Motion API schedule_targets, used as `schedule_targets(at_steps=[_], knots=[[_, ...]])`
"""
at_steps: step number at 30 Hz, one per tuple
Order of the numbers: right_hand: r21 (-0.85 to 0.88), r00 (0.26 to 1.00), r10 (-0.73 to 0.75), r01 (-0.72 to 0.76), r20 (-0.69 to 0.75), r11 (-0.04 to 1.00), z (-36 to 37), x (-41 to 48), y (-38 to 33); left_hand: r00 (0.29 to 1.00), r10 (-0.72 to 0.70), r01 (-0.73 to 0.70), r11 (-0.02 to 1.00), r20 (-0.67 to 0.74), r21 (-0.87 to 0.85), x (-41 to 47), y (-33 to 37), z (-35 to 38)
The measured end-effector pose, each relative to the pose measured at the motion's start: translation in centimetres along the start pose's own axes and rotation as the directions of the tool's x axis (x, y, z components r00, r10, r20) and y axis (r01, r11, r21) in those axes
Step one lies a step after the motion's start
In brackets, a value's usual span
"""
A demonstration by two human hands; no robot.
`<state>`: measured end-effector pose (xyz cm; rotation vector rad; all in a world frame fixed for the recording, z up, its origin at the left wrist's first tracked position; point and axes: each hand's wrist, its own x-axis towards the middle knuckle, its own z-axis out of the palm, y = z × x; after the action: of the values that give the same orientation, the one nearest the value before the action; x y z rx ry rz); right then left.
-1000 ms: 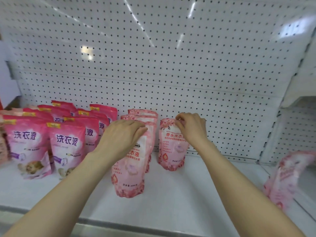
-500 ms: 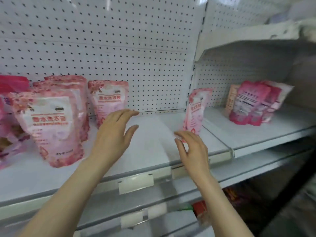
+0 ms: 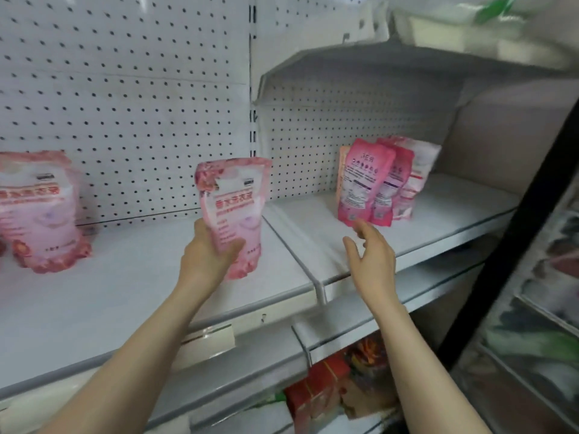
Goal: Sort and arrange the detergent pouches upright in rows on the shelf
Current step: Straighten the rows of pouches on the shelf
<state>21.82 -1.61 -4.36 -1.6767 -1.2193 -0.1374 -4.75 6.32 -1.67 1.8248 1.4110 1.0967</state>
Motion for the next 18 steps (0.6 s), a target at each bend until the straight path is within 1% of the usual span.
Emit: schedule_targets(at_steps=[3,5,8,12,15,18], knots=[[0.026,0.995,0.073,-0.071,-0.071,0.997,-0.7,5.3,3.6,0.994,-0.034,0.032,0.999,-0.104,-0.022,1.0,0.8,2.2],[0.069,0.988,0.137,-0.132,-0.076,0.989,-0.8,8.6,4.6,0.989,-0.037,0.033,0.999,-0.141,-0.034,1.1,1.5,3.7],[0.096,0.982,0.180,-0.175,-0.052,0.980,0.0,12.5,5.6,0.986,-0.056,0.051,0.998,-0.159,-0.035,1.3,2.6,5.3],[0.085,0.976,0.215,-0.218,0.040,0.972,2.0,14.8,6.5,0.974,-0.076,0.074,0.997,-0.212,-0.018,1.6,3.0,6.3],[0.066,0.980,0.198,-0.196,-0.018,0.978,2.4,14.9,5.9,0.968,-0.099,0.094,0.995,-0.231,-0.031,1.5,3.0,6.6],[0.035,0.992,0.113,-0.111,-0.056,0.993,2.9,14.2,4.4,0.966,-0.096,0.089,0.995,-0.241,-0.037,1.4,3.0,6.7]])
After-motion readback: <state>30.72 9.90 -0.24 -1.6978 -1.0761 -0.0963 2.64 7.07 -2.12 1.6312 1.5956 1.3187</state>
